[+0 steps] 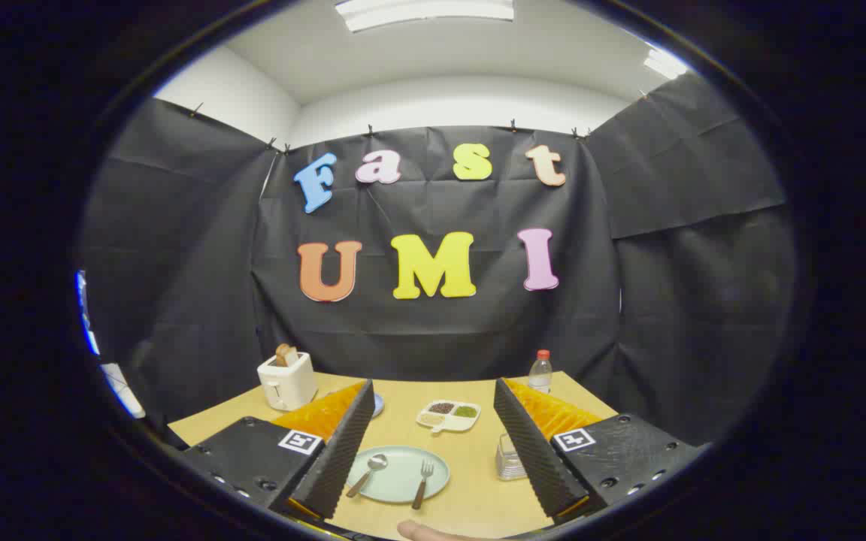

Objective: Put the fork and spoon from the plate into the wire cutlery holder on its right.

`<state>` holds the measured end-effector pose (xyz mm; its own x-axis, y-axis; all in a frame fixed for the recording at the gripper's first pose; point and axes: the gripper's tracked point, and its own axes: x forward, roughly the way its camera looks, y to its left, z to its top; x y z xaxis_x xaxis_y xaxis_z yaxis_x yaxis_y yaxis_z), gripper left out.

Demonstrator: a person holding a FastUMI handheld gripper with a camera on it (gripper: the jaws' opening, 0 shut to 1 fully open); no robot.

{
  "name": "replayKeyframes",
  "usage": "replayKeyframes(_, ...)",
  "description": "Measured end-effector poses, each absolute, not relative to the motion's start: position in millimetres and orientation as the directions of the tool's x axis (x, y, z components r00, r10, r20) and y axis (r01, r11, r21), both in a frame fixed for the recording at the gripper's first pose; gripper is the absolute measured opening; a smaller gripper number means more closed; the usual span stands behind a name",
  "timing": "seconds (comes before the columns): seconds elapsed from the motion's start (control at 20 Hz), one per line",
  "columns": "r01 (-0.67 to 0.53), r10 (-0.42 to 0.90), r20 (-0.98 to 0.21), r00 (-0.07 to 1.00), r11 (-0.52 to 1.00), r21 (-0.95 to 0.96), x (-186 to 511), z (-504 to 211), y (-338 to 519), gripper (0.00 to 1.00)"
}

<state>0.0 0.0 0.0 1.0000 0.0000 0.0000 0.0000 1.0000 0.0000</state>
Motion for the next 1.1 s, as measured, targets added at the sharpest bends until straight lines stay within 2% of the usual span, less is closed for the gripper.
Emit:
replayKeyframes(0.3, 0.051, -0.051, -0.004, 0.999, 0.999, -0.009, 6.2, -1.3, -11.6, 0.96)
replayKeyframes(0.7, 0.008, -0.007, -0.033, 0.999, 0.999, 0.034, 18.7, -12.8, -3.9, 0.96)
replayKeyframes(1.1, 0.019, -0.019, -0.100, 0.995, 1.000, 0.000, 39.7, -37.9, 7.6, 0.95)
